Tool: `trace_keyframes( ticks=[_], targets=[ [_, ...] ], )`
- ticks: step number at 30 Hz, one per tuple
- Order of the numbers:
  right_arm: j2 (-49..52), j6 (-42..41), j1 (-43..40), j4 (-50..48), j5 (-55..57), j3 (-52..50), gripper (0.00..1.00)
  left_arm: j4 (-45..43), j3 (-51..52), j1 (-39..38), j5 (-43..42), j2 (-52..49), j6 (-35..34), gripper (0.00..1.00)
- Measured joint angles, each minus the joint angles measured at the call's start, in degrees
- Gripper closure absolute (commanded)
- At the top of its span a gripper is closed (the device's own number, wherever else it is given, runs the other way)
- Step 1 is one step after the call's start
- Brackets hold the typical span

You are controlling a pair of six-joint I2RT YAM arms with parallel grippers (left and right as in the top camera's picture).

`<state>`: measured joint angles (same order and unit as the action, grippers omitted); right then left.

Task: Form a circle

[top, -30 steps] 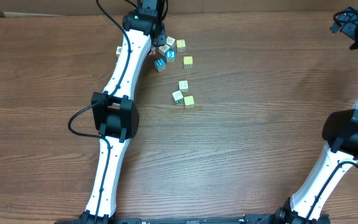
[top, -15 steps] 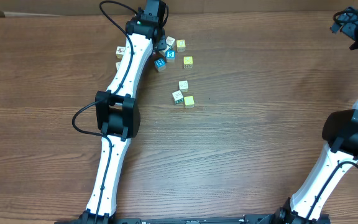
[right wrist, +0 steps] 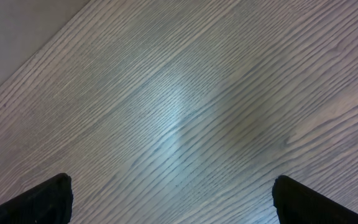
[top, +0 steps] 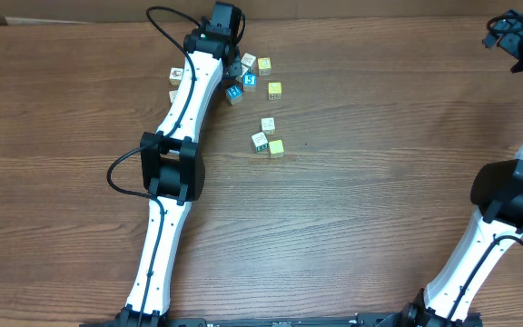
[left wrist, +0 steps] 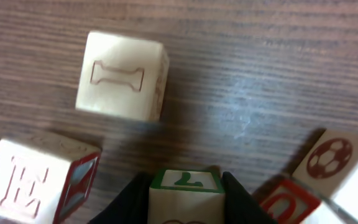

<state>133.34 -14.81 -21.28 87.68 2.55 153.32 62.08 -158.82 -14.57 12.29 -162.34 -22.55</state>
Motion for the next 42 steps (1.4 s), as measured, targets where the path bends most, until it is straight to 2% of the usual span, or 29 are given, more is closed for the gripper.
trace_keyframes(
  ticks=[2,8,16,24,33,42],
  targets=[
    [0.00,0.00,0.00,0.00,0.00,0.00,0.00,1.25,-0.74,0.00,0.00,0.00,-0.07,0.82],
    [0.00,0.00,0.00,0.00,0.00,0.00,0.00,5.64,-5.29,-0.02,-0.02,0.46,-0.17,0.83],
    [0.00,0.04,0.00,0.00,0.00,0.00,0.00,12.63,-11.08,-1.14,-3.48,6.40,0.13,0.79],
    [0.00,0.00,0.00,0.02,0.00,0.00,0.00,18.12,-13.16,-6.60,-10.93,12.24,5.14,0.77],
    [0.00,0.02,0.00,-0.02,0.00,0.00,0.00,26.45,-12.35,-15.32,-13.38,12.22,12.81,0.81],
    [0.00,0.02,0.00,0.02,0.00,0.00,0.00,24.52,-1.31,-18.62,-13.38,12.22,17.16,0.80]
  ],
)
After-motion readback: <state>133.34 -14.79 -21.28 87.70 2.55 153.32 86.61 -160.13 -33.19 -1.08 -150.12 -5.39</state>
